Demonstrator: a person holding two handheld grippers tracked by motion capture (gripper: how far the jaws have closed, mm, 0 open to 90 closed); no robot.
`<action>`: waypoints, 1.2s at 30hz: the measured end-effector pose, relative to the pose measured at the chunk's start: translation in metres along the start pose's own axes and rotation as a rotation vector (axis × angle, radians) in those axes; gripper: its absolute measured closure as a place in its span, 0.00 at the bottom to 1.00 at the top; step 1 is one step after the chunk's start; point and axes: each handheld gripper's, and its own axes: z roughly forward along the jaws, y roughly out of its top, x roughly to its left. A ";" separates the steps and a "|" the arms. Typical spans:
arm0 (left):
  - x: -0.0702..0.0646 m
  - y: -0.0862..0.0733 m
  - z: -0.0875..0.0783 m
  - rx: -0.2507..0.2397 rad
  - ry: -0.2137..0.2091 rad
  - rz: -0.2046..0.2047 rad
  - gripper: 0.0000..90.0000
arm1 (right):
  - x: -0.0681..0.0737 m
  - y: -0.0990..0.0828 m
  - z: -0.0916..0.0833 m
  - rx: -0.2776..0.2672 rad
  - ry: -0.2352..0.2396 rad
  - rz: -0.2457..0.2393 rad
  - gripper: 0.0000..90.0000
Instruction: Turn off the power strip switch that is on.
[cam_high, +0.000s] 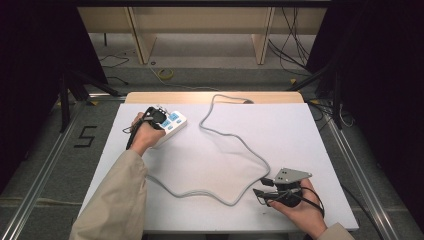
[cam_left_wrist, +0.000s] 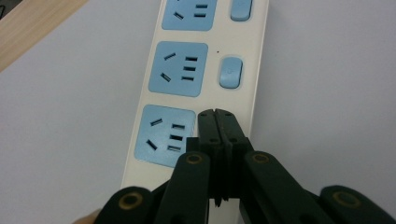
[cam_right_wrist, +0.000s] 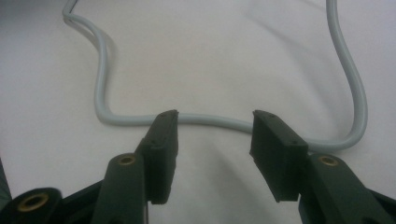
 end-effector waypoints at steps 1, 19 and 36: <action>0.000 0.000 0.000 0.000 -0.003 -0.002 1.00 | 0.000 0.000 0.000 0.000 0.000 0.000 0.58; -0.002 0.006 0.001 0.051 0.013 0.027 1.00 | 0.001 0.000 0.001 0.004 0.003 -0.005 0.58; -0.003 0.008 0.002 0.070 0.016 0.018 1.00 | 0.001 0.000 0.000 0.004 0.004 -0.009 0.58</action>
